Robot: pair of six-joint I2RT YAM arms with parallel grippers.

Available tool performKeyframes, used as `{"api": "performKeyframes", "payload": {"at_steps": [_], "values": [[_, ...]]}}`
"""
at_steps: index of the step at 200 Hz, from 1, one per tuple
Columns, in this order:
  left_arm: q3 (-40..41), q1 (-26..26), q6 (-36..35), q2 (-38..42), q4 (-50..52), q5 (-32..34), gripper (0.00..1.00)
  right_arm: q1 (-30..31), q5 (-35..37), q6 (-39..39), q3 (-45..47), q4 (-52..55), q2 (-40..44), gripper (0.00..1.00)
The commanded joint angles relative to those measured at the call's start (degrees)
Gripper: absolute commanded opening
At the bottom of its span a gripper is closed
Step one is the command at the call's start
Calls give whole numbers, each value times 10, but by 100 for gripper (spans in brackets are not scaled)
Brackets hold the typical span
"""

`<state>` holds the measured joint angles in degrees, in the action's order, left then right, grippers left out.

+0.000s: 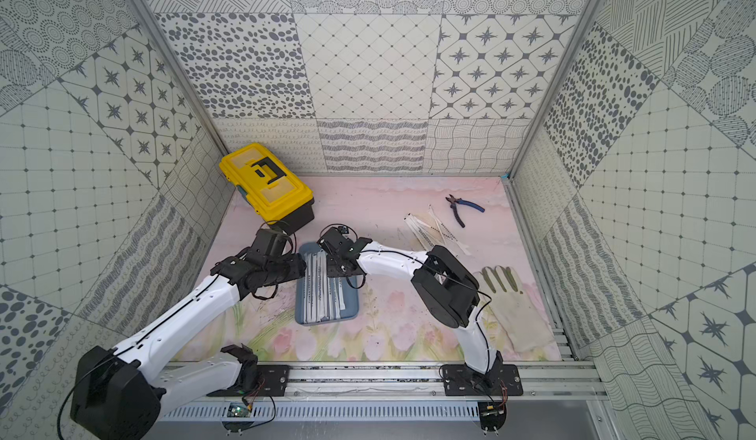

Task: Put the straws into the storage box
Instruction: Place the straw in the storage box.

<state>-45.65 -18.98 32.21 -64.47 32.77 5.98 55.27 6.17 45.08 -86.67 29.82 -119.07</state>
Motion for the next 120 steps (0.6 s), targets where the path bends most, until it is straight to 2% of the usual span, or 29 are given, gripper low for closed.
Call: {"api": "performKeyframes", "payload": {"at_steps": [1,33,120], "values": [[5,5,22,1,-4,-37,60,-4,-6,16,-31,0,-17,7],[6,5,23,-2,-6,-45,60,-4,-27,25,-37,-7,-47,7],[5,4,21,-5,-11,-53,59,2,-36,45,-49,-15,-64,8]]}}
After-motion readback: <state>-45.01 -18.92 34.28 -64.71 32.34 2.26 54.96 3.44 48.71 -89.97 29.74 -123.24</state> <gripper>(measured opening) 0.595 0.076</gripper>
